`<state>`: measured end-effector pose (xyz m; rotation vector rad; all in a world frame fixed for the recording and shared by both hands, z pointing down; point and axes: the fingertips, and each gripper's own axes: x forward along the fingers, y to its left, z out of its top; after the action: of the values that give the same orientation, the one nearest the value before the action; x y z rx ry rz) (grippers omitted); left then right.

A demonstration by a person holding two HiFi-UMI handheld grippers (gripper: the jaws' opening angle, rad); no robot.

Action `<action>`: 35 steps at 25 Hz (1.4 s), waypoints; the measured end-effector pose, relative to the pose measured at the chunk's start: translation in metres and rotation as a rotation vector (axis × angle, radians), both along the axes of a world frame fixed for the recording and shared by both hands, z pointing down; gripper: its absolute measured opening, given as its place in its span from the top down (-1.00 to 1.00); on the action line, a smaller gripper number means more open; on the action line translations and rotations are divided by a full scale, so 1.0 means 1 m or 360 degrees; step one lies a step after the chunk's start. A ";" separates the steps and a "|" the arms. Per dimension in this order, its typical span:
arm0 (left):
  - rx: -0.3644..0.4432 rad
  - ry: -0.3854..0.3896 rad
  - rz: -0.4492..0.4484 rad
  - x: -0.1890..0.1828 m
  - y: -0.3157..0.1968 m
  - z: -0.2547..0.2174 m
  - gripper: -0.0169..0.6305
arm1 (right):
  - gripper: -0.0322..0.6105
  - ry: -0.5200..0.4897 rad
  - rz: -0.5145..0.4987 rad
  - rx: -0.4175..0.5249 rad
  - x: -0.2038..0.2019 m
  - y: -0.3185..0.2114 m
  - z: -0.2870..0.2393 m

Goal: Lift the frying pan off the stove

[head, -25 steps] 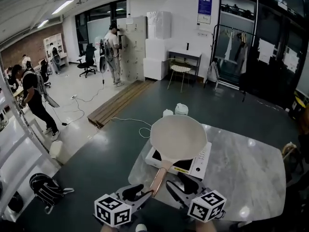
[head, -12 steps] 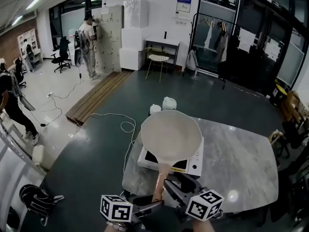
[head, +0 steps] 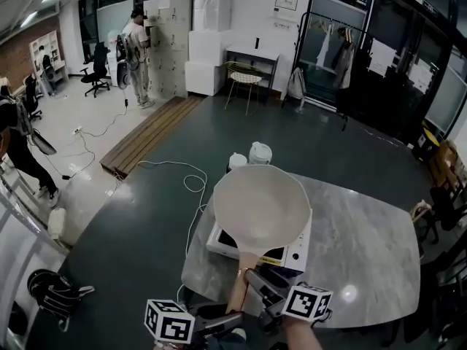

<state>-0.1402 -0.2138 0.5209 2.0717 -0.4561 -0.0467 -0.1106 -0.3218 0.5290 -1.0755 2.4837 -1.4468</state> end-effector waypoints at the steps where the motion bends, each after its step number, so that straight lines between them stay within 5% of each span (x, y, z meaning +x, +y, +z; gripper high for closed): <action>1: -0.0004 -0.0008 0.0001 0.000 0.000 -0.001 0.38 | -0.04 -0.0057 -0.0017 -0.0053 -0.004 -0.001 0.003; 8: -0.0006 -0.0071 0.0007 -0.001 0.001 -0.003 0.38 | -0.05 -0.0492 -0.0109 -0.0200 -0.033 -0.024 0.004; 20: -0.0008 -0.0254 0.0034 -0.001 0.005 0.008 0.38 | -0.06 -0.0442 -0.0229 -0.0267 -0.055 -0.032 0.017; 26: 0.0010 -0.0140 0.0027 0.002 0.007 -0.003 0.38 | -0.06 -0.0453 -0.0246 -0.0286 -0.053 -0.029 0.011; 35: 0.0177 -0.0139 0.0029 -0.010 0.009 -0.019 0.39 | -0.06 -0.0426 -0.0277 -0.0133 -0.062 -0.029 -0.024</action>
<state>-0.1500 -0.2047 0.5020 2.1932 -0.4980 0.0303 -0.1723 -0.3505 0.5048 -0.6381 2.3922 -1.6319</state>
